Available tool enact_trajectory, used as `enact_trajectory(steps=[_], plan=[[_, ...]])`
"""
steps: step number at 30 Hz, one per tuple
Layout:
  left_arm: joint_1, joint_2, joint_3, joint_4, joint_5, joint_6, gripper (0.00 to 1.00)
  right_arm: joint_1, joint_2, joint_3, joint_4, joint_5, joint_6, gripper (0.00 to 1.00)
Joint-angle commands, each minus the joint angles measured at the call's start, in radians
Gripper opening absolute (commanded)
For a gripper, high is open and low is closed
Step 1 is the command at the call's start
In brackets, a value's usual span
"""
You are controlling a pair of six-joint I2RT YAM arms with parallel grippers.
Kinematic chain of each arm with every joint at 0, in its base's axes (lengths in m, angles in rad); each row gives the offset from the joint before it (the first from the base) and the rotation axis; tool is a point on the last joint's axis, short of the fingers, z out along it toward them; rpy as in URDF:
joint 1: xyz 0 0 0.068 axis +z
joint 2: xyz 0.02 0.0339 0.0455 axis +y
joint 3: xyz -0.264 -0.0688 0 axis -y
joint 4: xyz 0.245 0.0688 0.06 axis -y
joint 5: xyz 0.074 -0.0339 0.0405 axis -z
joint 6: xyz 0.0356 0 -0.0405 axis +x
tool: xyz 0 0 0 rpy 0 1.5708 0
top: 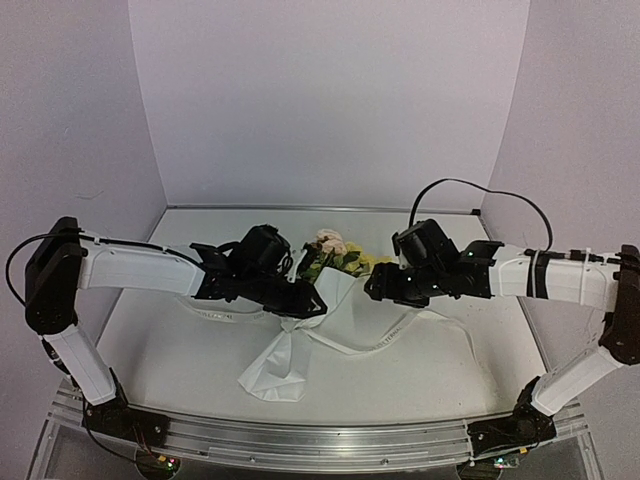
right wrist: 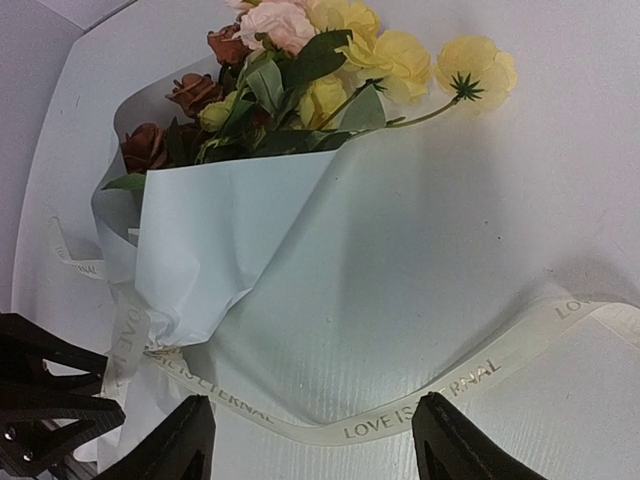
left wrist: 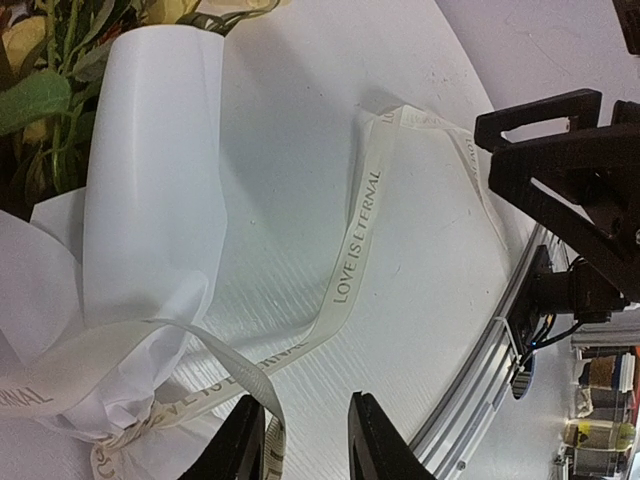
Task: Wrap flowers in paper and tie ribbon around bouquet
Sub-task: Pass from the left arm to the right
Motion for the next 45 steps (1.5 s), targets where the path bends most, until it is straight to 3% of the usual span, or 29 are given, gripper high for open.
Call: enact_trajectory(steps=[1, 9, 17, 26, 38, 43, 45], plan=[[0.017, -0.019, 0.064, -0.027, 0.021, 0.074, 0.31, 0.009, 0.008, 0.011, 0.079, -0.022, 0.014, 0.7], [0.056, -0.015, 0.03, 0.019, 0.135, 0.139, 0.0, 0.011, 0.018, -0.059, 0.226, -0.109, 0.102, 0.64], [0.046, 0.044, 0.089, 0.015, 0.279, 0.337, 0.0, 0.005, 0.095, -0.116, 0.483, -0.249, 0.274, 0.61], [0.046, 0.08, 0.097, 0.033, 0.207, 0.382, 0.0, 0.007, 0.221, -0.194, 0.812, -0.356, 0.59, 0.58], [0.046, 0.099, 0.096, 0.038, 0.138, 0.397, 0.0, 0.045, 0.254, -0.218, 0.865, -0.359, 0.731, 0.51], [0.045, 0.097, 0.092, 0.044, 0.143, 0.397, 0.0, 0.048, 0.264, -0.229, 0.869, -0.359, 0.744, 0.4], [0.045, 0.094, 0.086, 0.045, 0.142, 0.397, 0.0, 0.049, 0.265, -0.229, 0.866, -0.359, 0.741, 0.29]])
